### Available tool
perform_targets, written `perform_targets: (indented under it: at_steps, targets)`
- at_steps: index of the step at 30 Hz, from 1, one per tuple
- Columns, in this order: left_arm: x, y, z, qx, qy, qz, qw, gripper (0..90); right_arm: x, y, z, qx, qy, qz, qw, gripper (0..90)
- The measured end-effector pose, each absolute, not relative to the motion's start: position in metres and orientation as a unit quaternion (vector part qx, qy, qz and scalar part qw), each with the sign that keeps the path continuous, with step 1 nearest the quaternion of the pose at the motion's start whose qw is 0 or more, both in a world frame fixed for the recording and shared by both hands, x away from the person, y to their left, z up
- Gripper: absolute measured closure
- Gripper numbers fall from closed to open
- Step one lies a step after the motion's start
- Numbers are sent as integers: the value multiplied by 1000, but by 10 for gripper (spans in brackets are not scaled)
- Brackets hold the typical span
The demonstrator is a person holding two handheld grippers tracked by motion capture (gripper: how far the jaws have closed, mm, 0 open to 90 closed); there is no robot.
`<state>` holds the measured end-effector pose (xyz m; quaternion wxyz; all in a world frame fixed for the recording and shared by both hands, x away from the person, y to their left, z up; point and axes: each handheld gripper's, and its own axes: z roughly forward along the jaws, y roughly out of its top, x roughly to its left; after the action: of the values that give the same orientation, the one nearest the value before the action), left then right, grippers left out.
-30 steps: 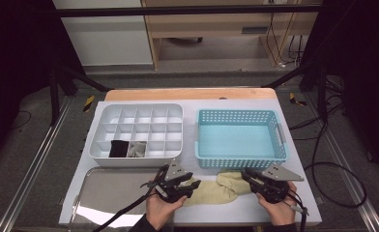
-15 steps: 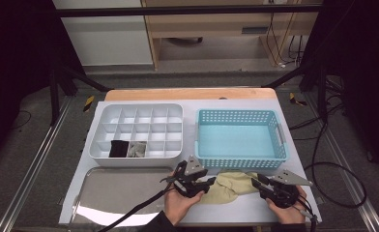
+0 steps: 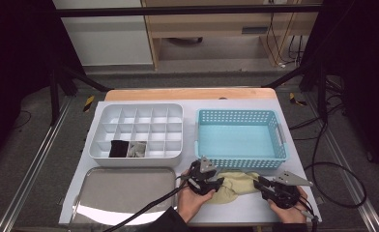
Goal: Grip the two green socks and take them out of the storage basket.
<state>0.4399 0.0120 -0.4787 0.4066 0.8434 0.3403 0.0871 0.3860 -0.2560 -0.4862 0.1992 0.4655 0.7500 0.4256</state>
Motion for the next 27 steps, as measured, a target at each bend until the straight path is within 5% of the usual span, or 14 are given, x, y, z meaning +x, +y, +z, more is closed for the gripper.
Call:
perform_targets:
  at_steps: [8,13,16,27]
  targets:
    - [438,4,-483,845,342,102,398,716,386,-257,-487,470,749,425,196,736]
    - [438,4,-482,844,346,95,399,876,387,-254,-488,463,758,417,196,825]
    - [435,5,-478,843,344,102,401,883,387,-255,-487,461,758,423,186,897]
    - [405,33,-439,830,308,110,451,886,378,-254,-463,444,743,467,179,900]
